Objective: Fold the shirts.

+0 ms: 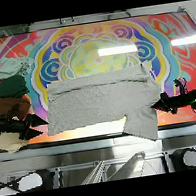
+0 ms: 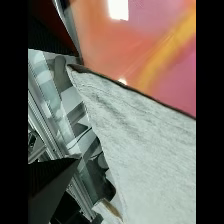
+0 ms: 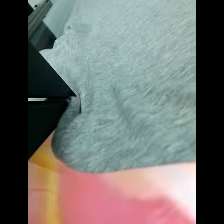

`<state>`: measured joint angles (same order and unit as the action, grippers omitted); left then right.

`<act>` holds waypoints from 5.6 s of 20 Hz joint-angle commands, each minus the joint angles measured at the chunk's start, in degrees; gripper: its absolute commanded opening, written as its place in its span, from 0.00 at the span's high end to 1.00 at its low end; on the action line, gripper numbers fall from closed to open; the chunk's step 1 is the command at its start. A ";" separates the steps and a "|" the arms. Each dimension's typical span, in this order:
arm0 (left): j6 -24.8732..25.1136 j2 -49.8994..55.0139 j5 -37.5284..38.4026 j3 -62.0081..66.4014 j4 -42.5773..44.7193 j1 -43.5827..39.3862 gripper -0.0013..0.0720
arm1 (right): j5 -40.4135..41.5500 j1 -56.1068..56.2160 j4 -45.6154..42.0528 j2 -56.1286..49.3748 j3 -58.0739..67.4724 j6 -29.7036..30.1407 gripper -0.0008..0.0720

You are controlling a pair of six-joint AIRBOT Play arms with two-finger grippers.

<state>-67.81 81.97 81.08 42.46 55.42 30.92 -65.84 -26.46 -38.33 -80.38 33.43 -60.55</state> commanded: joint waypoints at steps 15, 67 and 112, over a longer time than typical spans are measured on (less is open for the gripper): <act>0.90 1.66 1.31 1.73 0.59 -6.56 0.95 | -8.37 -5.20 1.38 3.85 0.42 3.45 0.96; -3.91 38.91 17.46 64.52 -36.11 -9.44 0.18 | -4.61 -1.77 1.73 -24.26 47.69 -1.79 0.10; -9.03 11.19 9.86 71.19 -11.52 -29.53 0.95 | 13.92 54.60 7.28 -22.95 54.36 2.01 0.96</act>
<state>-77.82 95.07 86.59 113.75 44.93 -3.70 -61.36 17.43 -29.69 -95.74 85.65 -57.95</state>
